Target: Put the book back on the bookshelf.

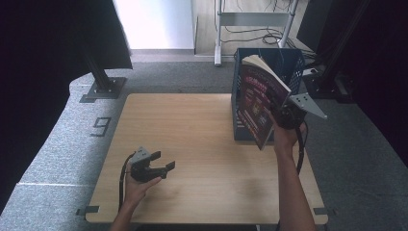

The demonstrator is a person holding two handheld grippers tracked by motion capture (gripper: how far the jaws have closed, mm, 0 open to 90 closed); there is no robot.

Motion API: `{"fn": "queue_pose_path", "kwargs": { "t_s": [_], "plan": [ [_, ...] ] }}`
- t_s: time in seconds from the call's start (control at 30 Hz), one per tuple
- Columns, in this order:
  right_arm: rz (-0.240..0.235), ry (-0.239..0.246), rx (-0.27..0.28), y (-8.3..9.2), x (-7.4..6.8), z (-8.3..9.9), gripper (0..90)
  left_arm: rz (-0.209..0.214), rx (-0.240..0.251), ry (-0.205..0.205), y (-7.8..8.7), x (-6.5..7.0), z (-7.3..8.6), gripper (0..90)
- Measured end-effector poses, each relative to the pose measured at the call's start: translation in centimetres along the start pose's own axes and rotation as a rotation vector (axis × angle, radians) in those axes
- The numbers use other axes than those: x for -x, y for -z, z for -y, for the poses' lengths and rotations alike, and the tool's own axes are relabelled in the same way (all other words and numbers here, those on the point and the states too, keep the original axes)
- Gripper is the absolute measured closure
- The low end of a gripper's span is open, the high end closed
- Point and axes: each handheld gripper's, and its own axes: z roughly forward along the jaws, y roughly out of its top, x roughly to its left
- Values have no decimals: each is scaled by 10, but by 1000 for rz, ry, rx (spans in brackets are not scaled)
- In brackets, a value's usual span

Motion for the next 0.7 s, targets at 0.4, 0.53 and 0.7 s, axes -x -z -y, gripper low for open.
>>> {"fn": "queue_pose_path", "kwargs": {
  "t_s": [0.4,0.53,0.7],
  "plan": [
    [22,-1,-11,-12,4,0,817,5,-1,1,0,0,0,198],
    [26,6,-13,-15,3,-1,818,6,-3,0,-1,0,0,198],
    [32,0,-11,-19,5,-1,817,8,-4,1,-1,-1,0,198]
  ]
}}
